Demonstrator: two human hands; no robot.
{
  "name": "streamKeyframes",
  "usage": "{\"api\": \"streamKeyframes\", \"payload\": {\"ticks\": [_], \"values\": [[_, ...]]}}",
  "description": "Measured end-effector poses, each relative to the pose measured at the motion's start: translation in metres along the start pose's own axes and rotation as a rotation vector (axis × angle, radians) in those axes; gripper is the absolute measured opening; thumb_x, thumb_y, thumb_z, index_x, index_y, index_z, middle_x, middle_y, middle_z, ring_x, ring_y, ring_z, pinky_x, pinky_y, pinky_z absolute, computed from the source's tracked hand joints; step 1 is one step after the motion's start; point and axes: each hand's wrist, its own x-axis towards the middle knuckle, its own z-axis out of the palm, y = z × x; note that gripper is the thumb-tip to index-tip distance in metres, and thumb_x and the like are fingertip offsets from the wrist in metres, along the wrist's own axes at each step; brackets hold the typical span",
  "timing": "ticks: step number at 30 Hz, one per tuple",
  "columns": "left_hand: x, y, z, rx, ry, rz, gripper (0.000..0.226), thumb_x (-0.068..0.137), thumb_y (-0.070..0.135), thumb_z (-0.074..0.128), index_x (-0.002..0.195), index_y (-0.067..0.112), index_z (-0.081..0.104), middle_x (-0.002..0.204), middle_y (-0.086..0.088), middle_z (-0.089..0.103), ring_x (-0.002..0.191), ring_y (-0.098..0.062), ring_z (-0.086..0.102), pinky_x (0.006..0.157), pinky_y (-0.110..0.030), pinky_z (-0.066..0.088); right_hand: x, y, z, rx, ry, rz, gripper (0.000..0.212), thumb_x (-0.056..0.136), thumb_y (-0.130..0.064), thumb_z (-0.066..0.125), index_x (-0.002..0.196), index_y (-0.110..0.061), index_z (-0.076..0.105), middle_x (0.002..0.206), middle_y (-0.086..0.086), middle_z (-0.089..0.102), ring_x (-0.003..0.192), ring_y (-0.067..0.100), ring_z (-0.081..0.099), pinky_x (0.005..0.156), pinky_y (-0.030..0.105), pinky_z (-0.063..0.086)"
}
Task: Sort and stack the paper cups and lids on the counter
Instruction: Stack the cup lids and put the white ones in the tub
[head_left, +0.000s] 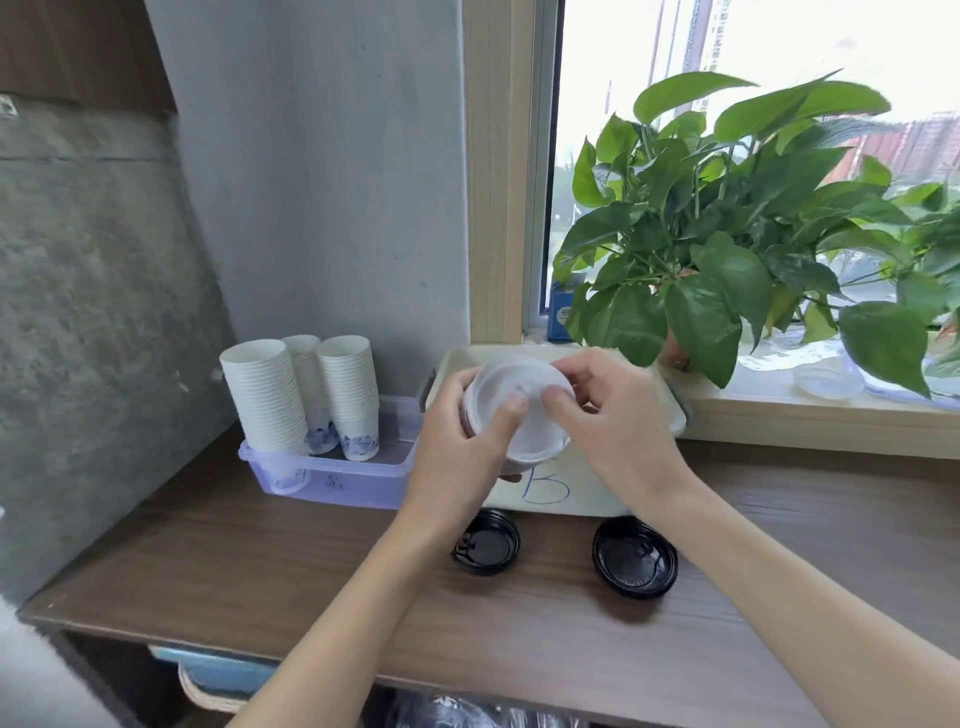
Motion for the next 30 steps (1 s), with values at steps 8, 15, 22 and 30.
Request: {"api": "streamKeyframes", "payload": {"ticks": [8, 15, 22, 30], "values": [[-0.034, -0.026, -0.012, 0.084, -0.134, 0.135, 0.037, 0.09, 0.036, 0.068, 0.126, 0.03, 0.062, 0.116, 0.019, 0.07, 0.109, -0.001, 0.066, 0.085, -0.013, 0.049, -0.041, 0.002, 0.003, 0.131, -0.213, 0.137, 0.032, 0.086, -0.041, 0.058, 0.114, -0.026, 0.061, 0.106, -0.016, 0.065, 0.1, -0.001, 0.059, 0.079, 0.012, 0.046], [-0.088, -0.086, 0.0, 0.096, -0.037, -0.11, 0.048, 0.084, 0.044, 0.064, 0.129, 0.035, 0.049, 0.118, 0.012, 0.066, 0.103, 0.009, 0.063, 0.082, -0.006, 0.046, -0.107, 0.051, 0.029, 0.095, -0.068, 0.27, 0.023, 0.09, -0.05, 0.053, 0.098, -0.032, 0.065, 0.094, -0.017, 0.069, 0.093, -0.005, 0.061, 0.076, 0.008, 0.041], [-0.103, -0.118, 0.012, 0.197, -0.042, -0.11, 0.044, 0.09, 0.05, 0.056, 0.127, 0.028, 0.059, 0.112, 0.025, 0.069, 0.108, 0.006, 0.062, 0.086, -0.007, 0.044, -0.135, 0.085, 0.041, 0.125, 0.079, 0.376, 0.037, 0.084, -0.054, 0.049, 0.101, -0.027, 0.066, 0.096, -0.01, 0.07, 0.095, 0.002, 0.063, 0.082, 0.019, 0.047], [-0.097, -0.123, 0.012, 0.229, -0.09, -0.048, 0.046, 0.092, 0.05, 0.056, 0.13, 0.024, 0.062, 0.117, 0.016, 0.07, 0.113, -0.003, 0.063, 0.092, -0.017, 0.048, -0.131, 0.098, 0.04, 0.177, 0.069, 0.371, 0.038, 0.076, -0.063, 0.052, 0.089, -0.028, 0.061, 0.083, -0.015, 0.068, 0.079, 0.001, 0.062, 0.069, 0.012, 0.046]]}}
